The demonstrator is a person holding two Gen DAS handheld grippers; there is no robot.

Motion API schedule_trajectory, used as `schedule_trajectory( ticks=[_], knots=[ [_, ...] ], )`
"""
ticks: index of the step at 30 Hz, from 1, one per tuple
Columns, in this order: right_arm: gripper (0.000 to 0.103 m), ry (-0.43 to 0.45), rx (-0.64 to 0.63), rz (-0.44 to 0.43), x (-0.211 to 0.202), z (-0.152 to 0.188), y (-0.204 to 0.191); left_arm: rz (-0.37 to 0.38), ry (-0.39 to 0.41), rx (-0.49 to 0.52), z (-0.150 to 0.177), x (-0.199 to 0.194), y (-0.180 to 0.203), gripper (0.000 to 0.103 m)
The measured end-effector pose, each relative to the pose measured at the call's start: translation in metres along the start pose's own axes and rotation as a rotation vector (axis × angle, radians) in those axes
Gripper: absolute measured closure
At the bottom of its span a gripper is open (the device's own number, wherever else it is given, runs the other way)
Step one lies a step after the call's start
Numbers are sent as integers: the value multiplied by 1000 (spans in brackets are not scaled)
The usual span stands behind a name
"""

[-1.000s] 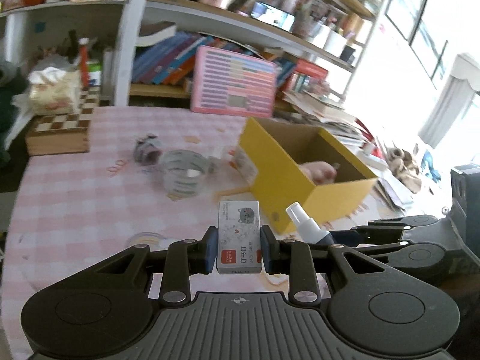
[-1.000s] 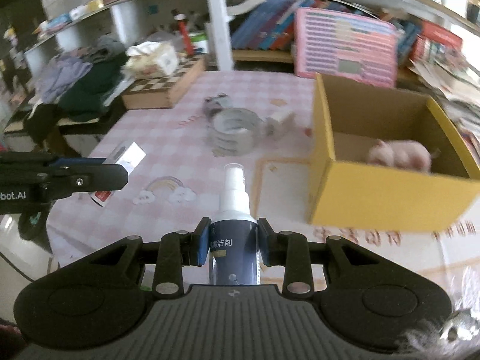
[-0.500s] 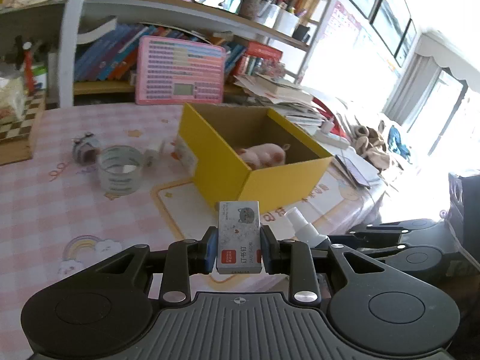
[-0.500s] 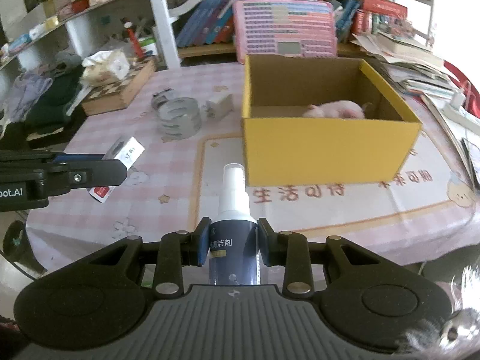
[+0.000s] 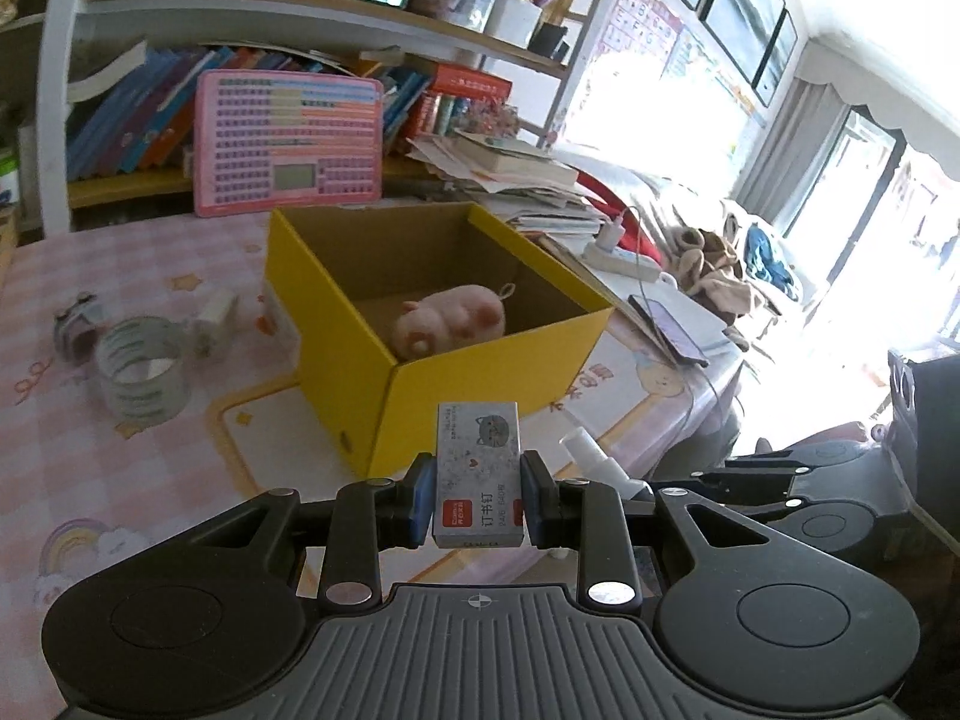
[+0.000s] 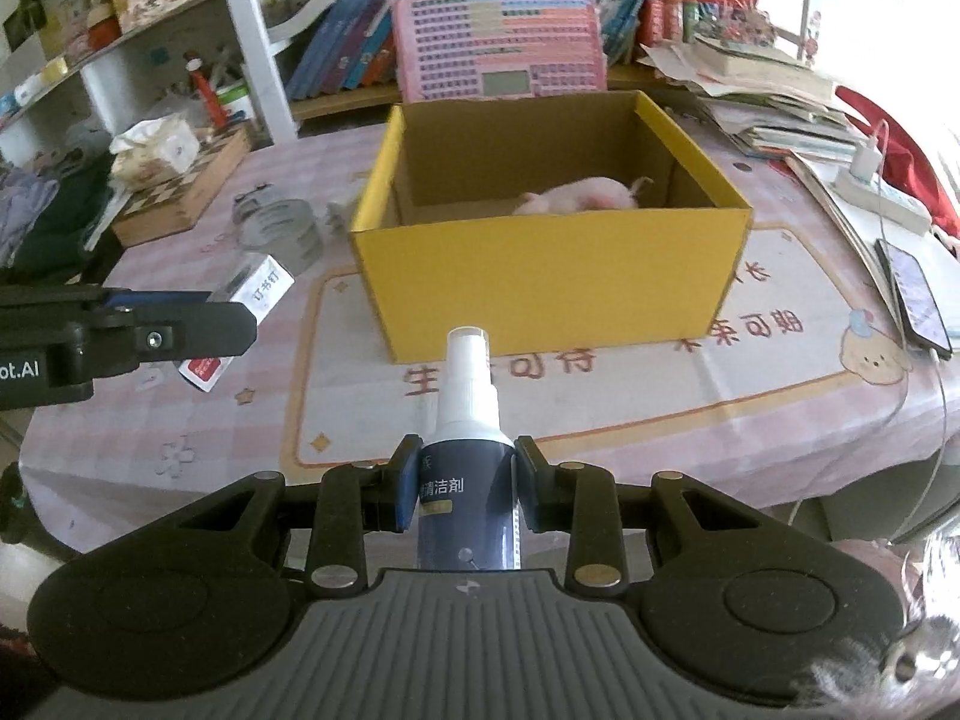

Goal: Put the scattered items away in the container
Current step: 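Lift and carry the spray bottle and white box over the yellow box with both tools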

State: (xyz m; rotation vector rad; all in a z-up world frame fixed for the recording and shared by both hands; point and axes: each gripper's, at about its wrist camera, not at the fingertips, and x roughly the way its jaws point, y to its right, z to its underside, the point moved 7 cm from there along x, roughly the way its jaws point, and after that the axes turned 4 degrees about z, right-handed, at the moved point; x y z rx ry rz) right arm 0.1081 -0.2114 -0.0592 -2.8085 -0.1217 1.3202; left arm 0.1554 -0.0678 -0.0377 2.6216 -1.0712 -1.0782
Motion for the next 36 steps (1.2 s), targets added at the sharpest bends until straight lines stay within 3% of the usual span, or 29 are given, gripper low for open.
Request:
schedule_trajectory(
  ticks=[10, 22, 27, 36],
  knots=[
    [73, 14, 41, 18, 7, -22, 52, 27, 4, 32, -28, 41, 21, 75],
    [73, 173, -29, -51, 16, -119, 89, -80, 70, 110, -91, 83, 19, 75],
    [73, 217, -107, -73, 39, -168, 90, -144, 23, 143, -99, 116, 9, 75],
    [73, 111, -233, -192, 114, -205, 56, -199, -123, 168, -85, 168, -7, 75]
  ],
)
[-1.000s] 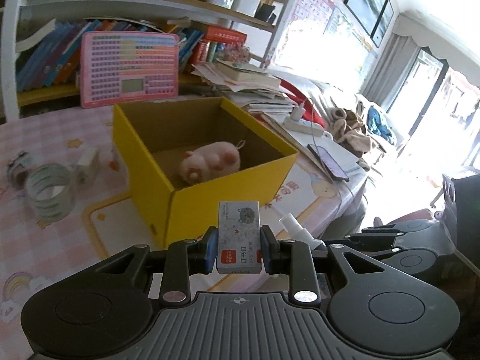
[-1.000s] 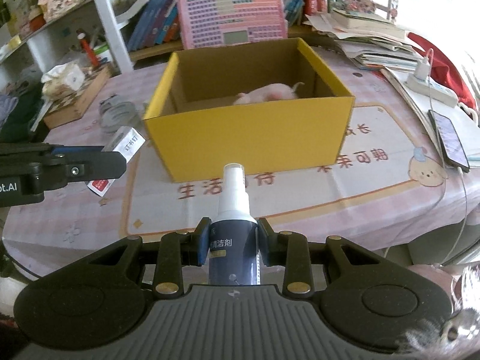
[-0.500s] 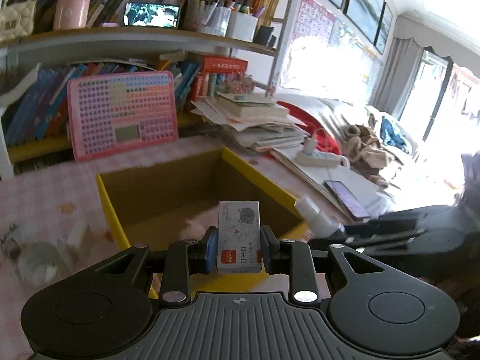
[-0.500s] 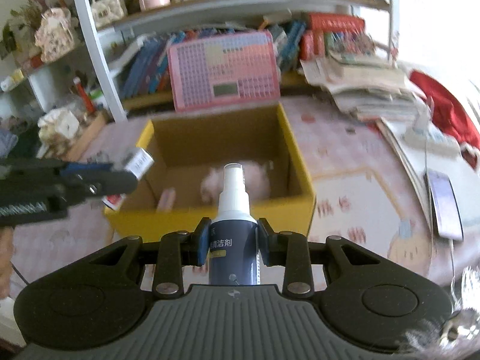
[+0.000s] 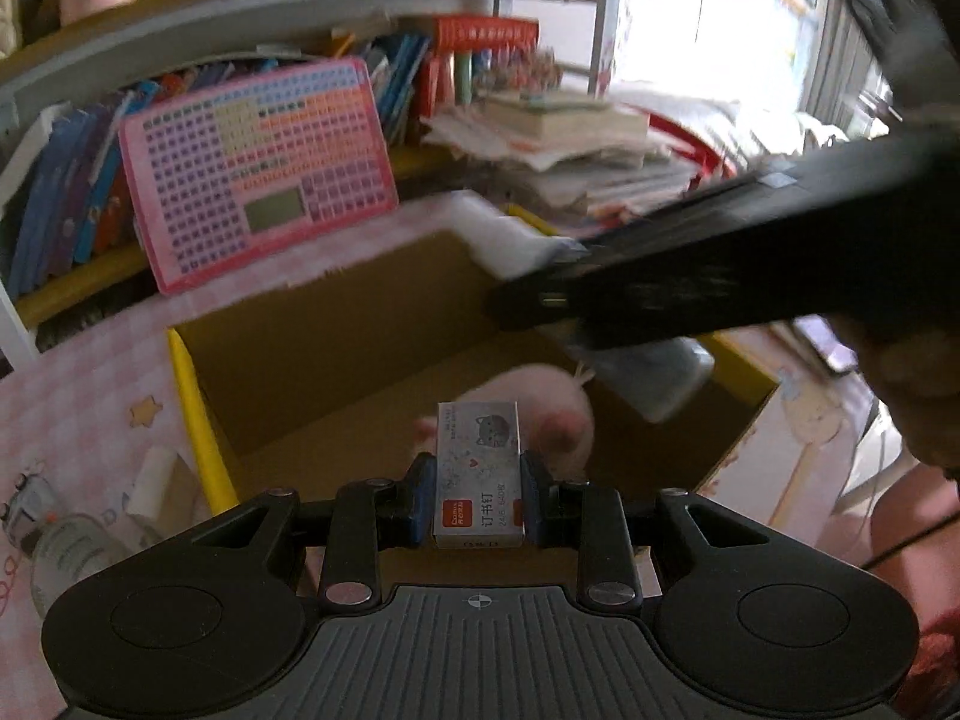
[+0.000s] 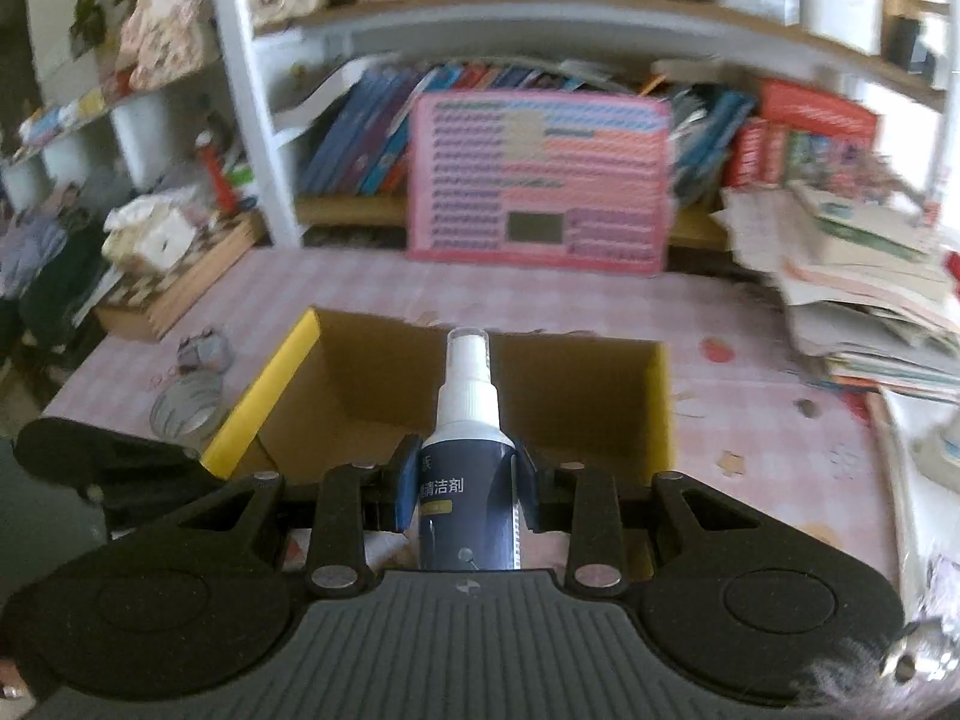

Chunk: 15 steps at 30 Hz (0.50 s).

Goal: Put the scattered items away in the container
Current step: 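Lift and carry the spray bottle and white box over the yellow box with both tools, then open the left gripper to drop the white box while the right gripper releases the spray bottle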

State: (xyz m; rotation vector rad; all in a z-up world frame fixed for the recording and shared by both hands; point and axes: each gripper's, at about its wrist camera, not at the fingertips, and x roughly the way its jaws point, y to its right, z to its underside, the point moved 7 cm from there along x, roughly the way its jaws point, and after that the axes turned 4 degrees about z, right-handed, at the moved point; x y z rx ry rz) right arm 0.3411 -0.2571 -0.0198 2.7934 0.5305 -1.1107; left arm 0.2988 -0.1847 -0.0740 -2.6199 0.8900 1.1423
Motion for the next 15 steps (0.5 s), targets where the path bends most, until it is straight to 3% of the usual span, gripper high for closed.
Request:
schedule_trajectory(
  ticks=[7, 15],
  knots=[
    [73, -118, -27, -104, 59, -9, -17, -33, -54, -37, 5, 16, -4, 75],
    [73, -251, -49, -156, 106, -4, -28, -72, -60, -81, 10, 17, -10, 71]
  ],
)
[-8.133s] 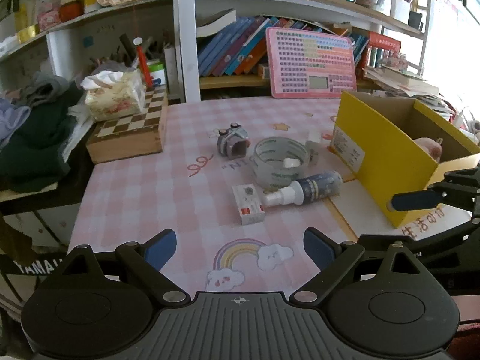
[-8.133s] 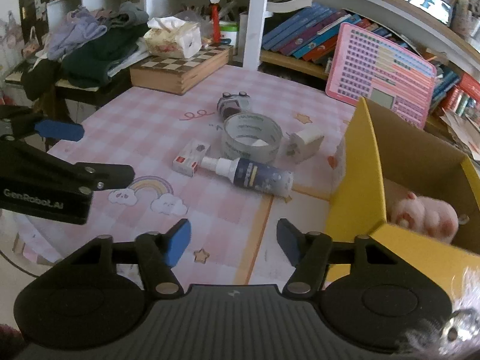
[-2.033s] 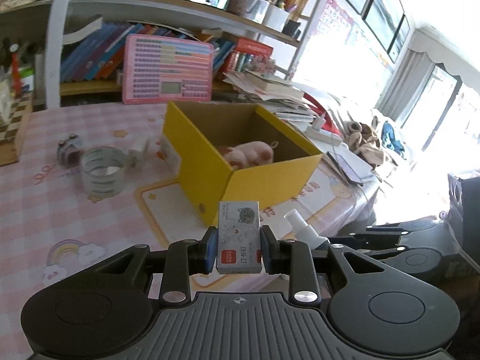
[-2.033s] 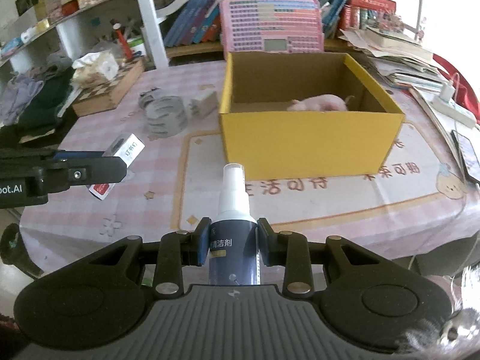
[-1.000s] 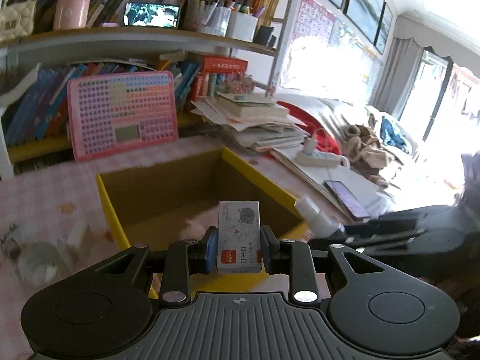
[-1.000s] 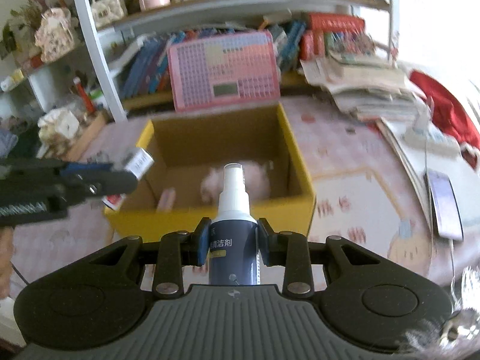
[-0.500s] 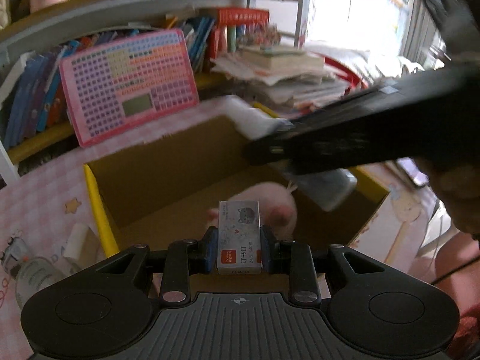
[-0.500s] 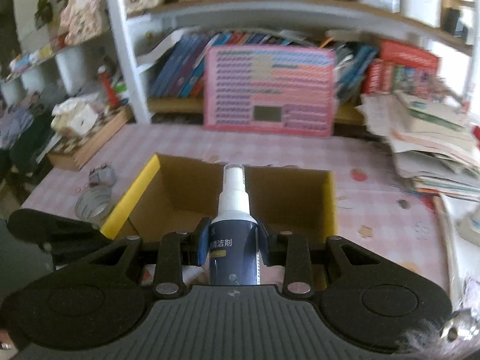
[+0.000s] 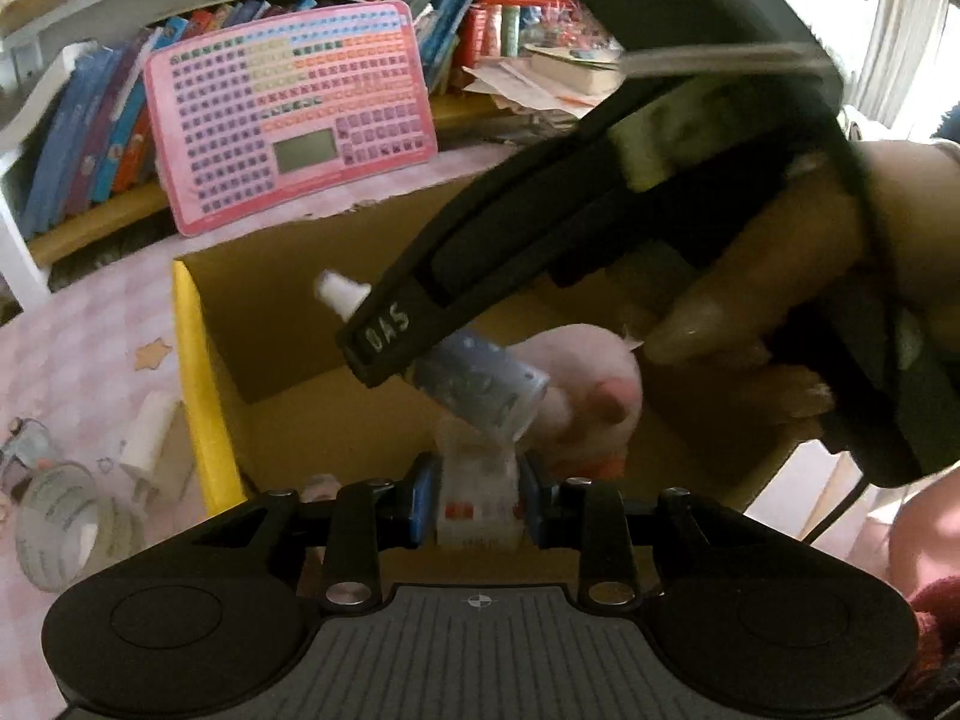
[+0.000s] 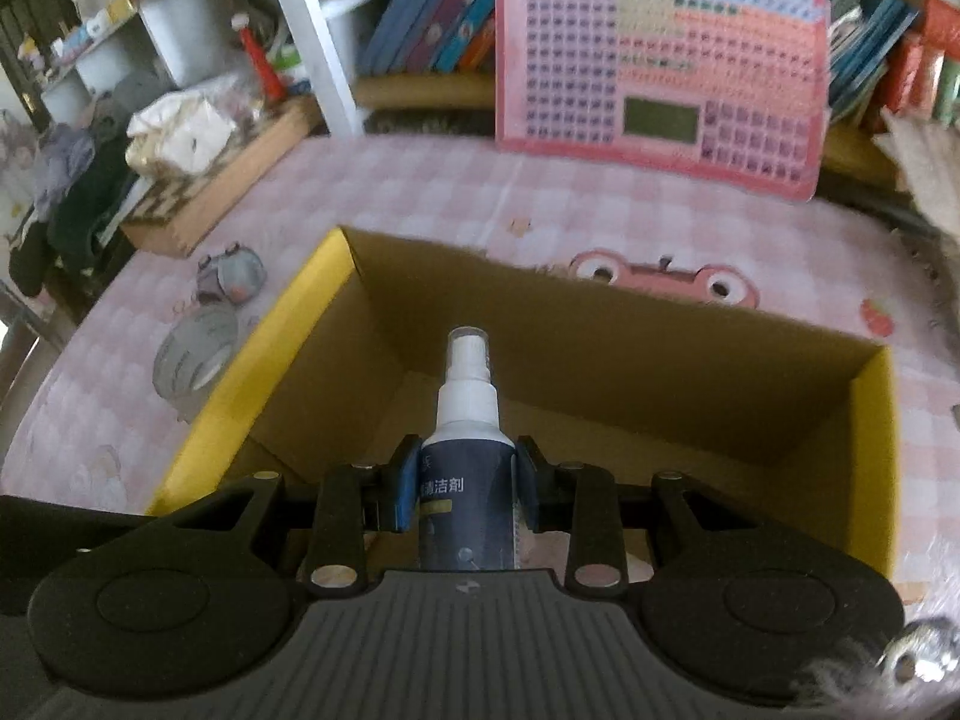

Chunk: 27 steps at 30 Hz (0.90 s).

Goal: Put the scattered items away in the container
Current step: 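Open the left gripper to drop the white box while the right gripper releases the spray bottle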

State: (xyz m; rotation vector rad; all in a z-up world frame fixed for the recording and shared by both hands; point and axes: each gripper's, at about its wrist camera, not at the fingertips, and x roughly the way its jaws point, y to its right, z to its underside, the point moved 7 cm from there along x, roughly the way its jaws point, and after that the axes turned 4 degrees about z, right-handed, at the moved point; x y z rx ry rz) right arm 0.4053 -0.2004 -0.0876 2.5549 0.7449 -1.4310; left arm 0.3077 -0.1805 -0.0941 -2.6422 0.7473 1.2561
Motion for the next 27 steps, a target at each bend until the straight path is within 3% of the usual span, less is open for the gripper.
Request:
schedule_trajectory(
  ticks=[6, 9, 11, 20, 27],
  knots=[
    [73, -55, 1, -18, 18, 1, -1, -13, 17, -2, 3, -11, 0, 64],
    [73, -64, -6, -20, 22, 0, -3, -39, 27, 16, 3, -18, 3, 44],
    [72, -65, -5, -18, 24, -1, -3, -55, 39, 17, 4, -23, 2, 41],
    [55, 48, -33, 18, -7, -4, -8, -123, 142, -47, 2, -62, -10, 29],
    [53, 128, -36, 29, -44, 11, -19, -158, 192, -107, 13, -92, -25, 26]
  ],
)
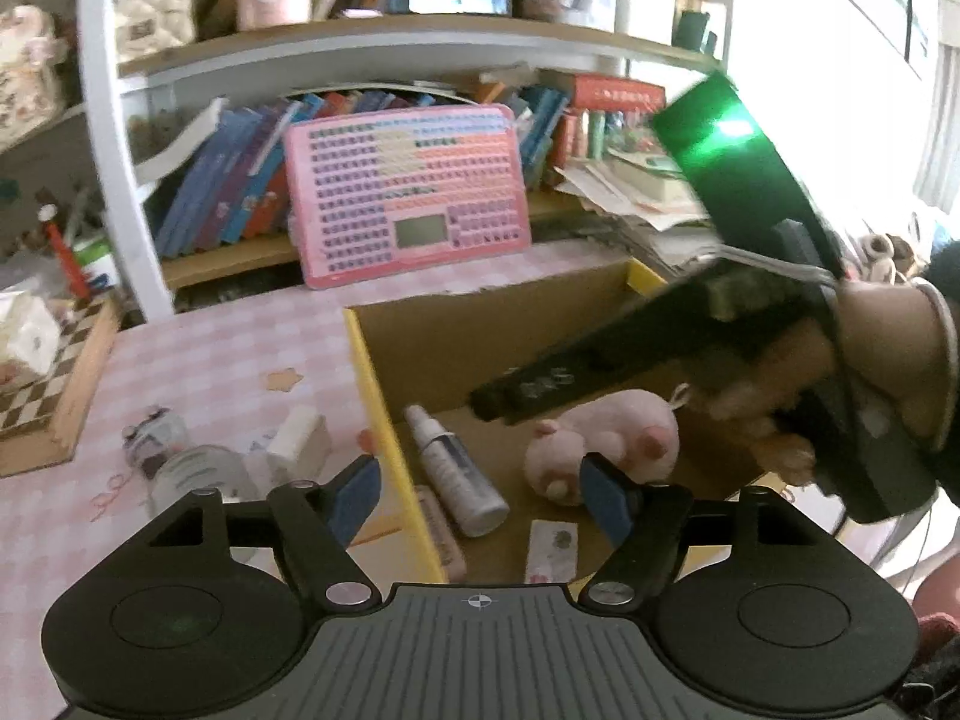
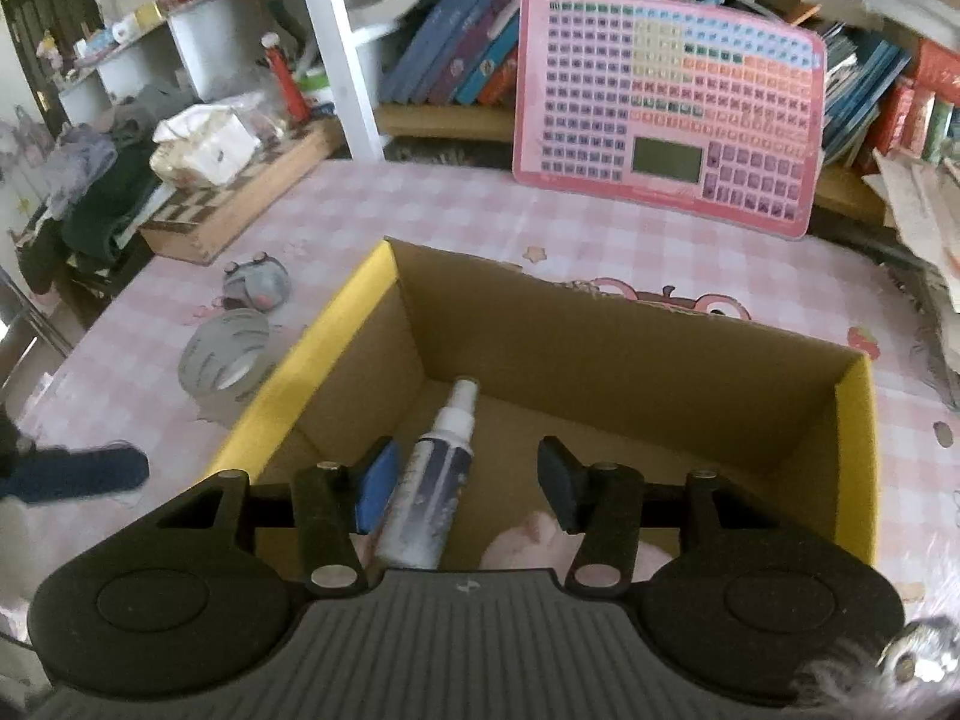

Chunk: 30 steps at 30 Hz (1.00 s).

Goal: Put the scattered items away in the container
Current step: 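Open the left gripper to drop the white box while the right gripper releases the spray bottle, then withdraw both open tools from the yellow box back over the table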

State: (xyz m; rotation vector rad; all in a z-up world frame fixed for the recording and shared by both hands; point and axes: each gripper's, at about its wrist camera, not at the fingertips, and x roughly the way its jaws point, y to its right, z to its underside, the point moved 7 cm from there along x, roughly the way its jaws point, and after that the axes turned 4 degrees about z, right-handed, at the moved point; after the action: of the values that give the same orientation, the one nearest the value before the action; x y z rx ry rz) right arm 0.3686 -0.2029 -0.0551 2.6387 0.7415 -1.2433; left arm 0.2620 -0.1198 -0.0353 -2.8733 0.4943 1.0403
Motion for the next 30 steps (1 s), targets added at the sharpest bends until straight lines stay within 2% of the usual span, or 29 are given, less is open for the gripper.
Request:
schedule_trajectory(
  ticks=[4, 14, 24, 30],
  knots=[
    [52, 58, -6, 38, -23, 6, -6, -25, 20, -35, 9, -17, -13, 22],
    [47, 206, 9, 200, -86, 28, -23, -46, 56, -63, 35, -59, -46, 17],
    [38, 276, 155, 407, -137, 71, -32, -11, 81, -72, 56, -96, -73, 16],
    [31, 281, 214, 505, -157, 104, -43, -7, 87, -61, 70, -109, -88, 16]
  ],
)
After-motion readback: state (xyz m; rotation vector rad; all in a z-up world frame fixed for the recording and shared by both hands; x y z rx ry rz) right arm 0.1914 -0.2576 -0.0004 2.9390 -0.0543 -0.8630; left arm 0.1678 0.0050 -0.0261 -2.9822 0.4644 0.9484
